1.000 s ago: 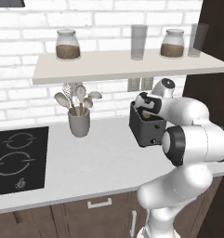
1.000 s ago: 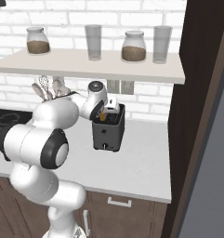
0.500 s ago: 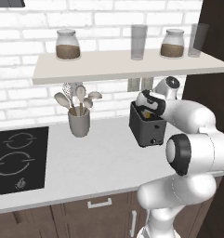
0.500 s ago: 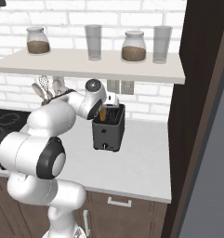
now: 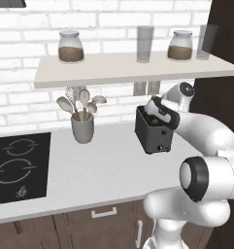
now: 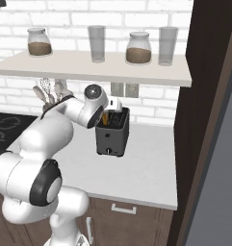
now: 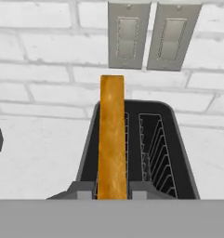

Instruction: Start the toaster. Once the lever pops up, take the bread to the plate on the dining counter.

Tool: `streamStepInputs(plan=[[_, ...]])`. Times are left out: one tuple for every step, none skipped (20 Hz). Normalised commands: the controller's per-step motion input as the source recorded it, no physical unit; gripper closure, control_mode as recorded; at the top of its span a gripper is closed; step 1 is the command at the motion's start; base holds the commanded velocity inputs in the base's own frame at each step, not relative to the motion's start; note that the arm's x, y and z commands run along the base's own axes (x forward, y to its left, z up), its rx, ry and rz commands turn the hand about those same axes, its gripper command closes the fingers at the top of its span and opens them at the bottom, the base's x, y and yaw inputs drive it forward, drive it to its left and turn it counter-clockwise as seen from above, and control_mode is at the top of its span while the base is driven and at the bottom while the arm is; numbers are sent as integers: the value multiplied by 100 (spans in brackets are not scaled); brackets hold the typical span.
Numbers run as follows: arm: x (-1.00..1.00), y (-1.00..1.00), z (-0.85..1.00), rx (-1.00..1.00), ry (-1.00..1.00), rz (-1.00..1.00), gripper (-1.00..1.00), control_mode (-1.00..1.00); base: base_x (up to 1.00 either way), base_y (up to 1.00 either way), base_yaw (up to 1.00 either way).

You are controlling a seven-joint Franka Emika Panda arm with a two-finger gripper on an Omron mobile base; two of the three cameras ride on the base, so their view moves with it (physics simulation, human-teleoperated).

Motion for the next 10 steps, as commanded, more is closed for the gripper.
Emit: streamStepInputs(plan=[[-36,0,9,0,-8,0,100,-100,0,0,0],[-24,1,21,0,-7,0,100,-100,0,0,0],[-9,0,42,0,-7,0,100,-100,0,0,0],[0,0,47,0,-7,0,100,-100,0,0,0],[-1,0,49,0,-8,0,100,-100,0,0,0],[-12,0,39,0,-7,0,100,-100,0,0,0],[-16,0,29,0,-5,0,100,-100,0,0,0],[-22,0,26,0,-4,0,100,-100,0,0,0],[-22,0,26,0,-3,0,100,-100,0,0,0],[-20,0,33,0,-4,0,100,-100,0,0,0]])
